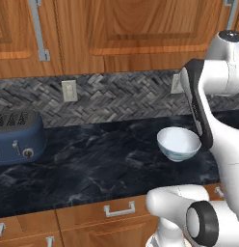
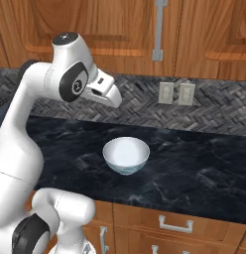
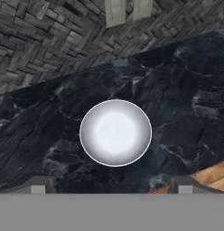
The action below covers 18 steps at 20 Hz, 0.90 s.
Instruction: Open the cabinet and setup a tea strainer by placing it in the bowl upright.
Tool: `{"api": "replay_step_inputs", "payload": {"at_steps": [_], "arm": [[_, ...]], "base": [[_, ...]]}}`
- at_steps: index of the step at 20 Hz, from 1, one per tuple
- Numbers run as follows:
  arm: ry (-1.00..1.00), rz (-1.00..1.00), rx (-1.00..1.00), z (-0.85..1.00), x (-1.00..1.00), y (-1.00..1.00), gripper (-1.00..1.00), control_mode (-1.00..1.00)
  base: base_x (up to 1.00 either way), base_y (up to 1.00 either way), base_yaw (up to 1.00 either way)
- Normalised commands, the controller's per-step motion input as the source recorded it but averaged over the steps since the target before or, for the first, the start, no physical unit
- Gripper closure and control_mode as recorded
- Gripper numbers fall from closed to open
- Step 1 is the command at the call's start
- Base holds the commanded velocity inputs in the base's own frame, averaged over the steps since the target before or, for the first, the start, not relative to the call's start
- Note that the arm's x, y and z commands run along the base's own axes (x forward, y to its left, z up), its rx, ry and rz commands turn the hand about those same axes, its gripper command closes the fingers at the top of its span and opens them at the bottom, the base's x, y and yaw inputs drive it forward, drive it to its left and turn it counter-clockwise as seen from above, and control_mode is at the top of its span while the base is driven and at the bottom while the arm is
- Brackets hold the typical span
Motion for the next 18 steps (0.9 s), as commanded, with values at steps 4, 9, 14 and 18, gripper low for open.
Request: {"api": "replay_step_inputs", "payload": {"at_steps": [4, 9, 14, 18], "arm": [[-0.16, -0.17, -0.01, 0.85, -0.43, -0.64, -1.0, -1.0], [-0.29, -0.02, 0.0, 0.66, -0.56, -0.63, -1.0, -1.0], [-0.36, 0.18, -0.02, 0.65, -0.13, -0.37, -1.0, -1.0], [-0.38, 0.18, -0.12, 0.16, 0.02, -0.21, -1.0, -1.0]], "base": [[0.0, 0.0, 0.0], [0.0, 0.0, 0.0], [0.0, 0.0, 0.0], [0.0, 0.0, 0.0]]}}
